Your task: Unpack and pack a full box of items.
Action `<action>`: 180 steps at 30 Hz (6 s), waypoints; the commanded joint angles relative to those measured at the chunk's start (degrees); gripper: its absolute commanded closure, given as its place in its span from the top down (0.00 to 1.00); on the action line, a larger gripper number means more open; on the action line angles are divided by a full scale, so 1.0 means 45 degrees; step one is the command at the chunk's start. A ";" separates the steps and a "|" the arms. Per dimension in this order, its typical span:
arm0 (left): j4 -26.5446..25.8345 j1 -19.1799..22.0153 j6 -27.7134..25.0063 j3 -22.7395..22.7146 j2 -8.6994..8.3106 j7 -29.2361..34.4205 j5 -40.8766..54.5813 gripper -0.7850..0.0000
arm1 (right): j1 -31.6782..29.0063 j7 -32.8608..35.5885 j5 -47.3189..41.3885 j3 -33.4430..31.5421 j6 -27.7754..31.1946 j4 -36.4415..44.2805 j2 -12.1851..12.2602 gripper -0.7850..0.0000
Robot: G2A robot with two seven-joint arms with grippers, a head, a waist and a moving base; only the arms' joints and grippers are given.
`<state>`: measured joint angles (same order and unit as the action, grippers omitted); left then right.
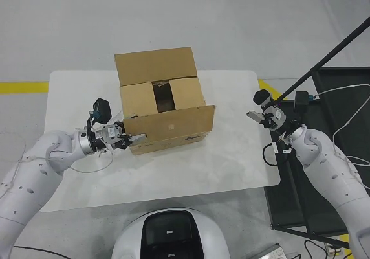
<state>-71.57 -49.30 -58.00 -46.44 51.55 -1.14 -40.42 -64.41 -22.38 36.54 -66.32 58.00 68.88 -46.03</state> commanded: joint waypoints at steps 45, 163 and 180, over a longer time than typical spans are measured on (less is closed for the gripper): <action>-0.1035 0.4049 0.0000 0.8155 -0.3283 -0.7775 -0.1751 1.00 | 0.0000 -0.0002 0.0001 0.0000 0.0000 0.0000 0.0000 1.00; 0.7154 0.5604 0.2907 0.4206 0.3030 0.2604 0.6491 1.00 | -0.1217 0.8528 -0.2279 -0.0575 0.0000 0.0382 0.0052 1.00; 0.6215 0.5275 0.0000 0.3605 0.2973 0.1425 0.5148 1.00 | -0.1217 0.8528 -0.2279 -0.0575 0.0000 0.0382 0.0052 1.00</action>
<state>-41.91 -24.97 -57.99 -29.86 65.70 5.06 -16.91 -69.89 15.99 26.28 -68.91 58.00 70.60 -45.79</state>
